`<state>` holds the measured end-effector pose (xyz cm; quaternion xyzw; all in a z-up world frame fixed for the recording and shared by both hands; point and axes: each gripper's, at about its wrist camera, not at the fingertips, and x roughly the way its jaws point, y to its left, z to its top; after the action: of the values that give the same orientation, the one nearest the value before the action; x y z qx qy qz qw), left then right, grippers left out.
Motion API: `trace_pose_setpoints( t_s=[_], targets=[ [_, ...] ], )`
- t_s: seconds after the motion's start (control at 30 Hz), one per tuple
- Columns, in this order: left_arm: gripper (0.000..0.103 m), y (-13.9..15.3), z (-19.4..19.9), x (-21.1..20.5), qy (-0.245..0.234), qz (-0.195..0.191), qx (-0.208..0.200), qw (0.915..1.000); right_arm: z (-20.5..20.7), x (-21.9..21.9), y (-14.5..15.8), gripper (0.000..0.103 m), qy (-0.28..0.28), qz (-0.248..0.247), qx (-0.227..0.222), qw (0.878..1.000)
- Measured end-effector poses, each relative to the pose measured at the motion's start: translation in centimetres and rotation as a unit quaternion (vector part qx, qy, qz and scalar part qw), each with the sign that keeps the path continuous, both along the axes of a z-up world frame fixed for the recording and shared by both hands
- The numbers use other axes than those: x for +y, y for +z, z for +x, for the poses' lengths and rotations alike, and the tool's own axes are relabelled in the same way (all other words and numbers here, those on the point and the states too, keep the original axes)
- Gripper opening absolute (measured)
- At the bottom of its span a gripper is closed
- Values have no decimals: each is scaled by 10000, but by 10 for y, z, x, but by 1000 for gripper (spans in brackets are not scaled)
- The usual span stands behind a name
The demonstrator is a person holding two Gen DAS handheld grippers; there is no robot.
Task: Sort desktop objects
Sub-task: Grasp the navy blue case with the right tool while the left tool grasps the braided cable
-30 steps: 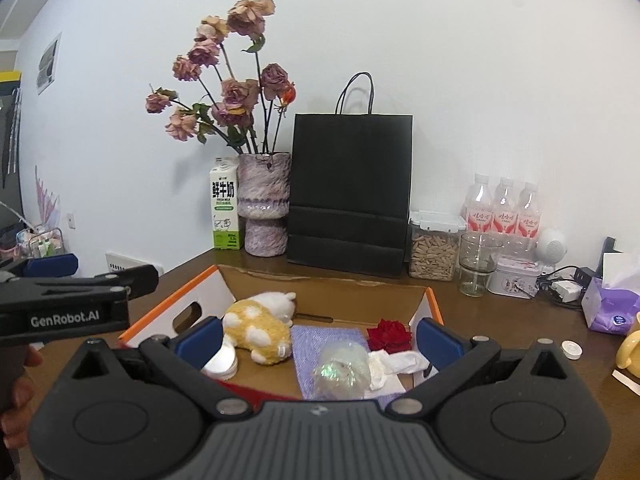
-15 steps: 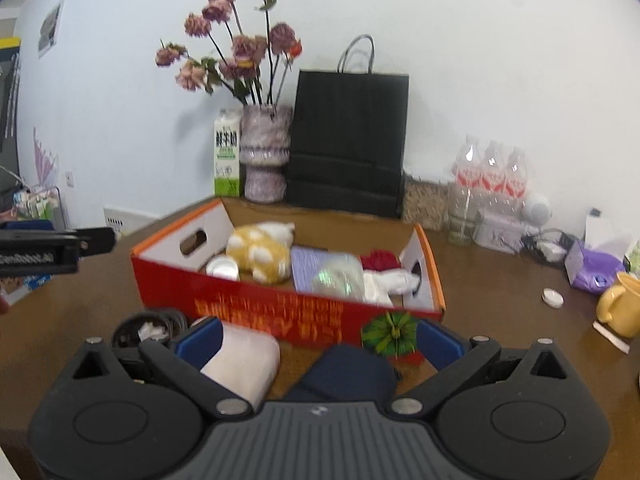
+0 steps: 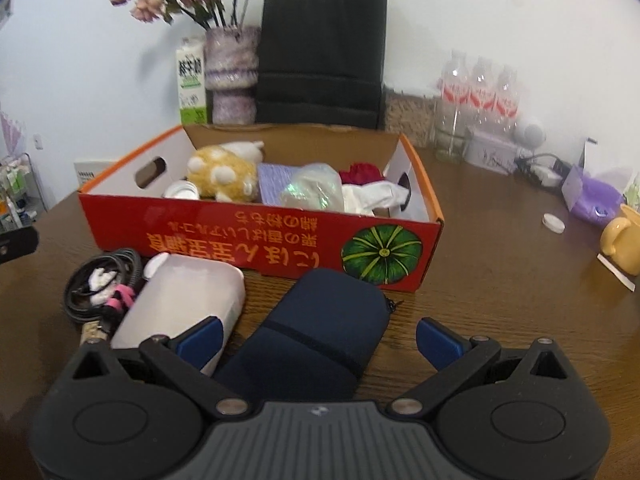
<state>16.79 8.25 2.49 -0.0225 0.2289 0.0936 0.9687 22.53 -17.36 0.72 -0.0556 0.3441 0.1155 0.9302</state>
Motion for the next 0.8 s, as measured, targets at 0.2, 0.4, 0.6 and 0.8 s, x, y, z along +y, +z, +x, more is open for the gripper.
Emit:
trace_pose_setpoints(
  t_s=[0.2,0.4,0.6,0.8],
  targets=[
    [103,-5,11,2,-158,-42,223,9996,20,4,-9,92,-61,59,380,9992],
    [103,-12,20,4,-304,-98,538,9980,31,6,-21,88,163,32,648,9978],
    [103,-15,29,-2,-495,-27,793,9956,31,-6,-18,79,629,-2,791,9949],
    [103,-15,37,-9,-600,-100,981,9933,28,-14,-13,77,922,-162,892,9916]
  ],
)
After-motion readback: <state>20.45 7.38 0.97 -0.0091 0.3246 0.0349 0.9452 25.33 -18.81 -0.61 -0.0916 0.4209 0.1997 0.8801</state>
